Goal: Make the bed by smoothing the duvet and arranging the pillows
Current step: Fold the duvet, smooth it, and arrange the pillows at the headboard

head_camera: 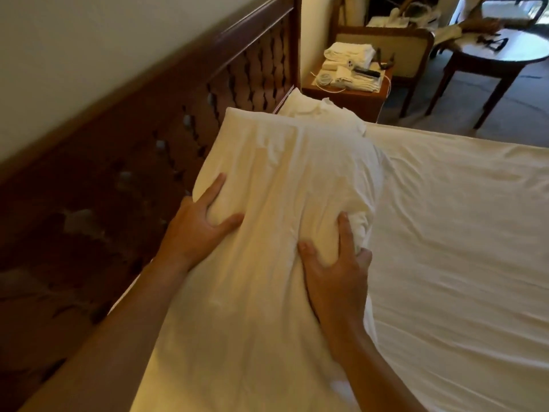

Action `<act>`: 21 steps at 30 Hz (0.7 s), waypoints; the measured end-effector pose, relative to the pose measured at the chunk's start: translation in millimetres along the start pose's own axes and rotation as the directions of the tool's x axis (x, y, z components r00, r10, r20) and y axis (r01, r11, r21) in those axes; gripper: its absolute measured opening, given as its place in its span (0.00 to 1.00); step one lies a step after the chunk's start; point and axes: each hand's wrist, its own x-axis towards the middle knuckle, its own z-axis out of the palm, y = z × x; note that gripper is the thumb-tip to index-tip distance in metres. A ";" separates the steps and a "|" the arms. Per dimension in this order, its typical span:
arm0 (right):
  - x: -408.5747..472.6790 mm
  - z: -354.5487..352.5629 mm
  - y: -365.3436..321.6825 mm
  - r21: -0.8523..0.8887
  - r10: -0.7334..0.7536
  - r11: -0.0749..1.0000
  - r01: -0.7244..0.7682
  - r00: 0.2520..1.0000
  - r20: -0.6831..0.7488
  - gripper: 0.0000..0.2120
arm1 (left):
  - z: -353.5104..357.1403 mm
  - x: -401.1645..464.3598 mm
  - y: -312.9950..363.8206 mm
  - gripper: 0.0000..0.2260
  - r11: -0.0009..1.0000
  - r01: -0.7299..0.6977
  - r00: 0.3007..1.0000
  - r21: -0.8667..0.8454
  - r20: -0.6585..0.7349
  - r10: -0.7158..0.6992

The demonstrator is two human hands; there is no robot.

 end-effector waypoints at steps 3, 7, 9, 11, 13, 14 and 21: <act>-2.6 51.0 -0.5 -0.012 0.025 1.000 -0.025 0.996 0.081 0.39 | 12.3 30.9 -40.3 0.32 0.990 0.088 0.995 0.106 0.035 -0.093; -9.9 103.4 29.2 -0.173 0.137 0.980 -0.102 0.969 0.204 0.39 | 68.3 50.3 -84.2 0.27 0.933 0.201 0.961 0.297 0.125 -0.247; -2.4 115.4 41.2 -0.225 0.178 0.965 -0.133 0.965 0.192 0.38 | 95.6 52.1 -94.2 0.26 0.925 0.215 0.966 0.313 0.070 -0.248; 7.8 120.6 48.1 -0.262 0.196 0.953 -0.149 0.967 0.163 0.38 | 114.9 53.8 -100.4 0.26 0.928 0.217 0.974 0.303 -0.003 -0.227; 14.1 120.5 51.7 -0.296 0.214 0.941 -0.162 0.965 0.153 0.39 | 130.1 54.0 -107.8 0.27 0.937 0.210 0.977 0.280 -0.024 -0.212; 17.3 119.6 51.7 -0.305 0.219 0.938 -0.165 0.964 0.153 0.39 | 135.7 53.4 -111.8 0.27 0.943 0.207 0.978 0.261 -0.032 -0.206; 123.7 138.8 57.0 -0.232 0.065 0.972 -0.028 0.986 0.152 0.40 | 156.5 47.1 -134.7 0.28 0.977 0.177 0.977 0.123 -0.144 -0.159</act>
